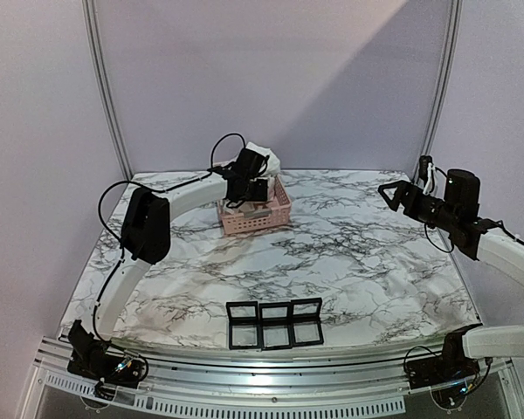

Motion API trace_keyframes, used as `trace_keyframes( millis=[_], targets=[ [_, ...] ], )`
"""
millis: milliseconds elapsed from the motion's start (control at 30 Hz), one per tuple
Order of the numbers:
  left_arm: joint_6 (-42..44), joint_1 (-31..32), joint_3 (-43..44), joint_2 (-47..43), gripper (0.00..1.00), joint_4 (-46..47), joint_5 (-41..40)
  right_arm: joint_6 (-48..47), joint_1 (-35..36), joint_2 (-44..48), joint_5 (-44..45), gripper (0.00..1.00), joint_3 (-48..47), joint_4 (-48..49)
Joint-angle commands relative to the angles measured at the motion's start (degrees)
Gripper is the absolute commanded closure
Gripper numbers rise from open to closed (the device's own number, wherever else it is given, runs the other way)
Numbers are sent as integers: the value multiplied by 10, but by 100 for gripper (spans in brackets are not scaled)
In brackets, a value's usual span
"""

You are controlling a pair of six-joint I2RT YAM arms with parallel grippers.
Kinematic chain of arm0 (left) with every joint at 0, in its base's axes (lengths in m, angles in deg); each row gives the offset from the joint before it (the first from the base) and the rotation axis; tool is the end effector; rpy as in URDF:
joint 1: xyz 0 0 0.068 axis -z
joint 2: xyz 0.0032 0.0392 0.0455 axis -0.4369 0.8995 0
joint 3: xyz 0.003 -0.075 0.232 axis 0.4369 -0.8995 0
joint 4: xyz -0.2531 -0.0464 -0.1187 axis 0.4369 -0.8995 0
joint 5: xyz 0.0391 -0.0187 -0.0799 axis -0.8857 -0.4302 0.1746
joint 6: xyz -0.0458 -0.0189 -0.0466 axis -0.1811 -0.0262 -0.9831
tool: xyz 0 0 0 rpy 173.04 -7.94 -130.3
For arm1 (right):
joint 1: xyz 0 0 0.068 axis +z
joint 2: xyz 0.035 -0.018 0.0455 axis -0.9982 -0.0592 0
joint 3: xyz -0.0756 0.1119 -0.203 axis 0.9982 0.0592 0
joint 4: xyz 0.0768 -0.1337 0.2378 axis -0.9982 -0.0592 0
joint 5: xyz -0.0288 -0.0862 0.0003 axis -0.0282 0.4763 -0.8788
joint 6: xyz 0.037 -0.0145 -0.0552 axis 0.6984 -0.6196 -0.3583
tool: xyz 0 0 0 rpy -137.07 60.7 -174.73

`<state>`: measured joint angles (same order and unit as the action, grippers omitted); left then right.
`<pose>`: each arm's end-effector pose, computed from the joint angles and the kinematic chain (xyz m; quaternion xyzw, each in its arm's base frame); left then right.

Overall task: Remove the brooch from the garment
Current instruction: Pick up the crumpled clothing from the bin.

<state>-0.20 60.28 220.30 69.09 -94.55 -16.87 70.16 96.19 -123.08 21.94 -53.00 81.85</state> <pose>0.4987 -0.3185 0.1229 0.0148 0.9069 -0.0496 0.4181 0.2968 0.0685 0.2367 0.0379 0.7965 0.3242 0.5090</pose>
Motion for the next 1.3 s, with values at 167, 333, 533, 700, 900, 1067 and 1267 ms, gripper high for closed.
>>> trace_keyframes(
  millis=[167, 333, 533, 700, 900, 1067, 1267],
  targets=[
    [0, -13, 5, 13, 85, 83, 83, 8, 3, -2, -6, 1, 5, 8],
    [9, -14, -6, -37, 100, 126, 101, 6, 3, 3, -2, 1, 5, -2],
    [39, -14, -85, -173, 100, 210, 139, 2, 3, 24, 4, 1, 5, -14],
    [38, -13, -180, -316, 100, 287, 174, 4, 4, 38, 2, 1, 8, -15],
    [36, -17, -318, -519, 100, 358, 184, 0, 9, 51, -13, 1, 9, -18],
    [40, -36, -365, -658, 100, 318, 172, -18, 23, 51, -26, 1, 2, -16],
    [24, -59, -426, -803, 100, 291, 184, -41, 86, 25, -23, 1, -26, 0]
  ],
)
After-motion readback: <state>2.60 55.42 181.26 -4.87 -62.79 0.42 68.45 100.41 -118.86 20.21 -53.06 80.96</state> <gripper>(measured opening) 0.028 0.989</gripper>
